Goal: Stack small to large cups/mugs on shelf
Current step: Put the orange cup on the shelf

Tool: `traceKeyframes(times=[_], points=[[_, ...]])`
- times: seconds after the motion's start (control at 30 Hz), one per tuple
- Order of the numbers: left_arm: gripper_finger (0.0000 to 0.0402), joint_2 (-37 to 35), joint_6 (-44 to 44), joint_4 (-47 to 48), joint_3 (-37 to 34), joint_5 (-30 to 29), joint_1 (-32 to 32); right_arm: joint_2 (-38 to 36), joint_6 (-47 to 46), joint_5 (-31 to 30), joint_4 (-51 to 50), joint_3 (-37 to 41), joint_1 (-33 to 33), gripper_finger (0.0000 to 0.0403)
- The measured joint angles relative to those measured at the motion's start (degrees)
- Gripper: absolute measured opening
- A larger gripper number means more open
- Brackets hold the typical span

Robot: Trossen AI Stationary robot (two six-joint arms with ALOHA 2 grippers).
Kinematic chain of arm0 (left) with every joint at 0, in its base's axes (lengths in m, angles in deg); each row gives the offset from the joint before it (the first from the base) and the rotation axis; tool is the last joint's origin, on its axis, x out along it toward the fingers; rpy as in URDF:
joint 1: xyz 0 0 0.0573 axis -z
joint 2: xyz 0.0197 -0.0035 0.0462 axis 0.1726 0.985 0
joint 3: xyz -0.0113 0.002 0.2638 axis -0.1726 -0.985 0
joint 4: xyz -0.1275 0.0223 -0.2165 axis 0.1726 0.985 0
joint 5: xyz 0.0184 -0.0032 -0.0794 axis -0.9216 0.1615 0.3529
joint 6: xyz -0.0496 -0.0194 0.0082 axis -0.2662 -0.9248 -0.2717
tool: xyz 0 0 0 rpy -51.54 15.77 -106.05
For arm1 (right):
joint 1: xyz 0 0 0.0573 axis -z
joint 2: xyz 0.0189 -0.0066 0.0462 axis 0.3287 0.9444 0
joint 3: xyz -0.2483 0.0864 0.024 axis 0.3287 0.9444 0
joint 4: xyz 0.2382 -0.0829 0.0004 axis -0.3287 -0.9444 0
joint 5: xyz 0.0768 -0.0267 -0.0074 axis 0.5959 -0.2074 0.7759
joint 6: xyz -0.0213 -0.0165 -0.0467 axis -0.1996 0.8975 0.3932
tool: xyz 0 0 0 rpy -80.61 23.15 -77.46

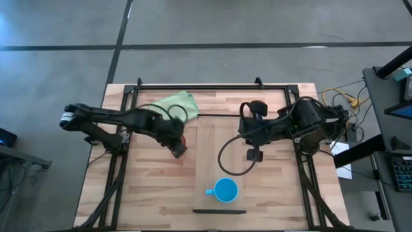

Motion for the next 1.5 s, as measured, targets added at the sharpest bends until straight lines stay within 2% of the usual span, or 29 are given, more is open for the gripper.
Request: traceKeyframes(times=[0.33,1.2,1.3,1.43,1.5], points=[[0.0077,6.89,0.0,-0.07,0.07,0.07,0.05,-0.06,0.2,0.03,0.0,0.31,0.0,0.0066],[0.0076,15.0,0.52,-0.08,-0.25,-0.09,0.03,-0.11,0.2,0.05,0.0,0.36,0.0,0.0066],[0.0058,15.73,0.66,-0.02,-0.28,-0.1,0.03,-0.11,0.2,0.05,0.01,0.36,0.0,0.0066],[0.001,15.83,2.35,0.19,-0.02,-0.03,0.03,-0.11,0.2,0.05,0.0,0.36,0.0,0.0066],[0.0007,15.25,2.58,1.01,0.29,-0.09,0.05,-0.11,0.2,0.05,0.0,0.36,0.0,0.0066]])
